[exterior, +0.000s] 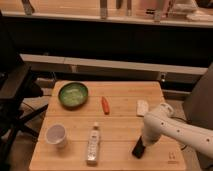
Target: Push the eraser across the table
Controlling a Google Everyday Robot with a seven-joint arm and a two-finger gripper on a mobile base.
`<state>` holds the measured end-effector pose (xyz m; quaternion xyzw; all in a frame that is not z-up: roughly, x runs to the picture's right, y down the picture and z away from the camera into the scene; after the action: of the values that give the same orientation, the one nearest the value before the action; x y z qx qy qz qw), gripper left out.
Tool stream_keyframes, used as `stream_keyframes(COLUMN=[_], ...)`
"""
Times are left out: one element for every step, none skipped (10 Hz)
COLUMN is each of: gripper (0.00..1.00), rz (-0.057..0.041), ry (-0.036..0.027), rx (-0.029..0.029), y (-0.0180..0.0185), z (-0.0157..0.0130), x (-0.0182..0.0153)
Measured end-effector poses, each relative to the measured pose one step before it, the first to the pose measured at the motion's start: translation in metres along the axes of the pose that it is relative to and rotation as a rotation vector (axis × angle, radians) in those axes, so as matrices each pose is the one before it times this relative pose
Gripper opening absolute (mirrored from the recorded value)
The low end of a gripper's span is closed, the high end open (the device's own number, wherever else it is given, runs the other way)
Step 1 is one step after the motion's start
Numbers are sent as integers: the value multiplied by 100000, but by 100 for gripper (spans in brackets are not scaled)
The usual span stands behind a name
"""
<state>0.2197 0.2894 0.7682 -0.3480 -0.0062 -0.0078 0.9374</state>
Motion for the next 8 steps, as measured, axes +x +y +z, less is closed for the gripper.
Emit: stream_keyframes(gripper=[0,0,0,0,0,0,0,0], rz=[193,257,-116,-59,-79,325,177,161], ry=[-81,-171,-10,-3,136,57,-71,-87], rx=[-7,3,-35,-79,-166,-150,-11,-77], y=[86,-1,-7,-17,-173,6,12,30], z=[-219,-216,-12,35,271,20,-190,-138], x=[-8,-45,-8,-19,-118,-17,-23,-26])
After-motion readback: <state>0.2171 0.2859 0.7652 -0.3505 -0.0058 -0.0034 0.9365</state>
